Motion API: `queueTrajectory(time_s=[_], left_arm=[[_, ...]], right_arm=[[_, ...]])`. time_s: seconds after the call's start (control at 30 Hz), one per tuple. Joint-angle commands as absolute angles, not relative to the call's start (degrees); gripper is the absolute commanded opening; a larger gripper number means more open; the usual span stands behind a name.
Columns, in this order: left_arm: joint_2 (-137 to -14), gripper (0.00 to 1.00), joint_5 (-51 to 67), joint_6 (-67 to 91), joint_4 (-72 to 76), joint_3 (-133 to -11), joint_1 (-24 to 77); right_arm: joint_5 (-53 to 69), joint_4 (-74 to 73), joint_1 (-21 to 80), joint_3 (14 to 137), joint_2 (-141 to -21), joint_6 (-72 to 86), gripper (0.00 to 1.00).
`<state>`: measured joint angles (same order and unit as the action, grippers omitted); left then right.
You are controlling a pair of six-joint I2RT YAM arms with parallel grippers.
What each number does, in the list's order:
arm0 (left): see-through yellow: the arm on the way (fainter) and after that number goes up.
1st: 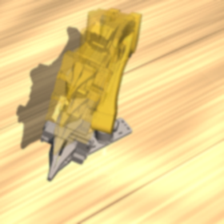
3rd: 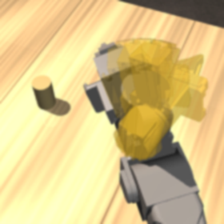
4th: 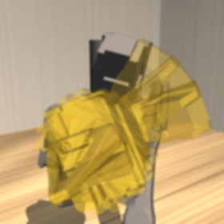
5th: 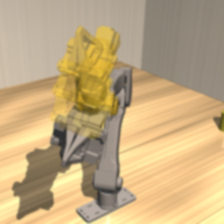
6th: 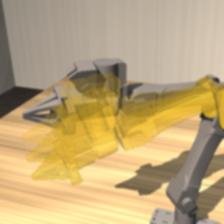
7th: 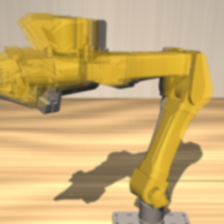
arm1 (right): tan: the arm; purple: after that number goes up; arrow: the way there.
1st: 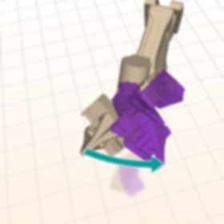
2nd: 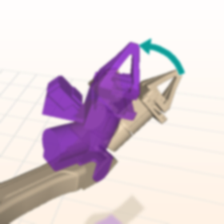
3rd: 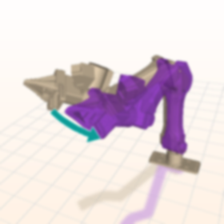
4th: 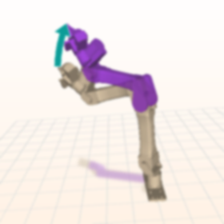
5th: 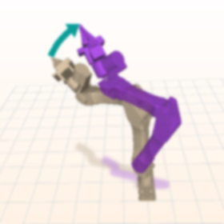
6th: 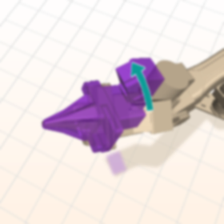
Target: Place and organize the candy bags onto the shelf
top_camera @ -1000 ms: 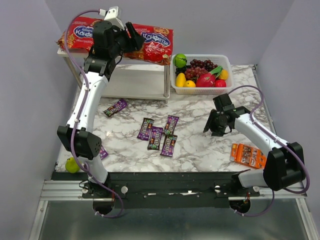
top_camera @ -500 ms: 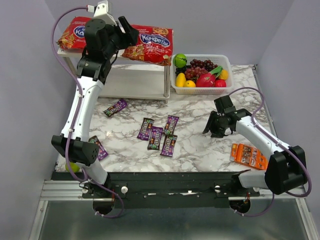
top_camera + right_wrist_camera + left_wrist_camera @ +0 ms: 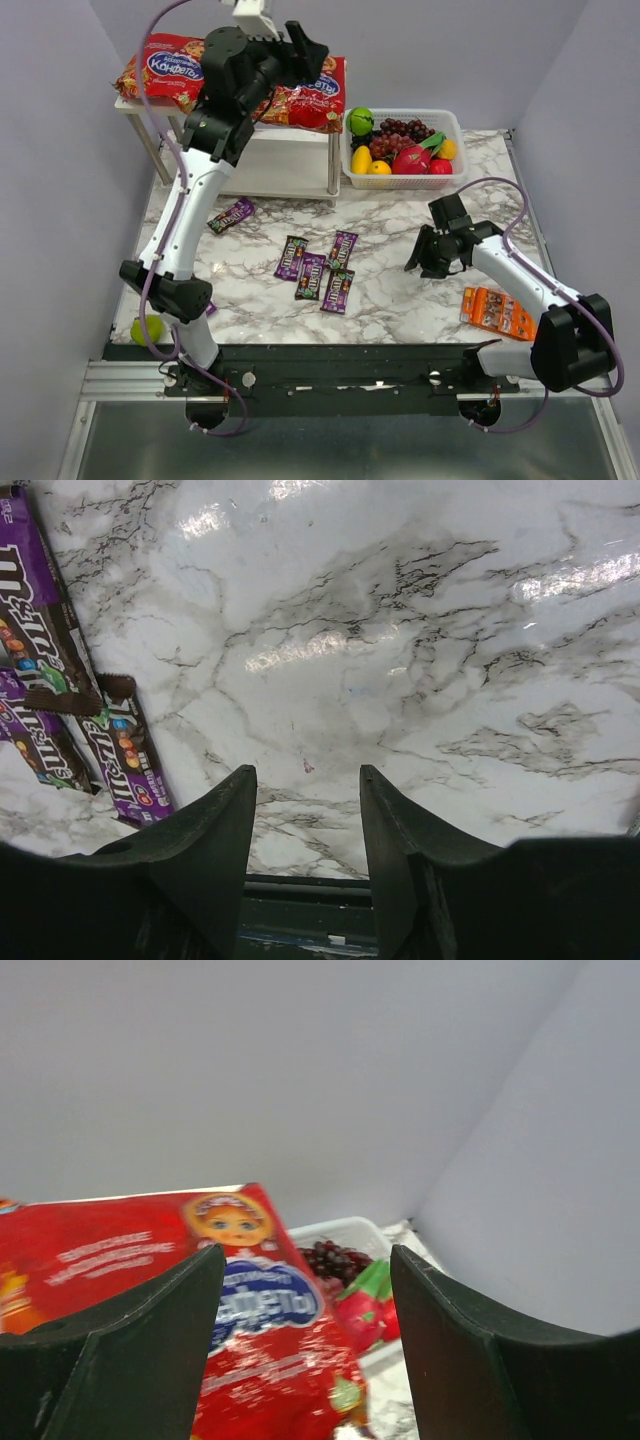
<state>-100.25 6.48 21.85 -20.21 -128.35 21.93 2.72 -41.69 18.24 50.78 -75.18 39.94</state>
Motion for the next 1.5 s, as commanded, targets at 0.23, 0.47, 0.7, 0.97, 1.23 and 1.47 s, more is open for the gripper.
queueTrajectory(time_s=[0.23, 0.47, 0.7, 0.97, 1.23, 1.47], left_arm=[[-108.81, 0.76, -4.65, 21.88, -20.39, -126.4, 26.01], [-114.86, 0.75, -16.08, 17.23, -33.38, -131.46, 28.04], [-117.68, 0.73, -19.52, 14.77, -37.62, -131.57, 26.9], [-119.71, 0.67, -8.38, 11.97, -34.55, -130.87, 22.5], [-121.9, 0.67, 3.42, 9.4, -29.19, -130.78, 19.69], [-118.13, 0.68, 7.73, 10.98, -24.44, -127.28, 19.34]], right_arm=[[2.2, -41.04, 17.84, 47.11, -71.19, 37.79, 0.54], [1.32, -41.13, 17.84, 46.76, -71.45, 36.48, 0.55], [1.41, -40.43, 17.84, 47.28, -72.86, 36.39, 0.55], [1.23, -40.34, 17.84, 48.25, -74.18, 36.65, 0.55], [0.53, -40.96, 17.84, 49.48, -74.97, 36.74, 0.54], [0.35, -41.84, 17.84, 50.27, -74.71, 36.74, 0.55]])
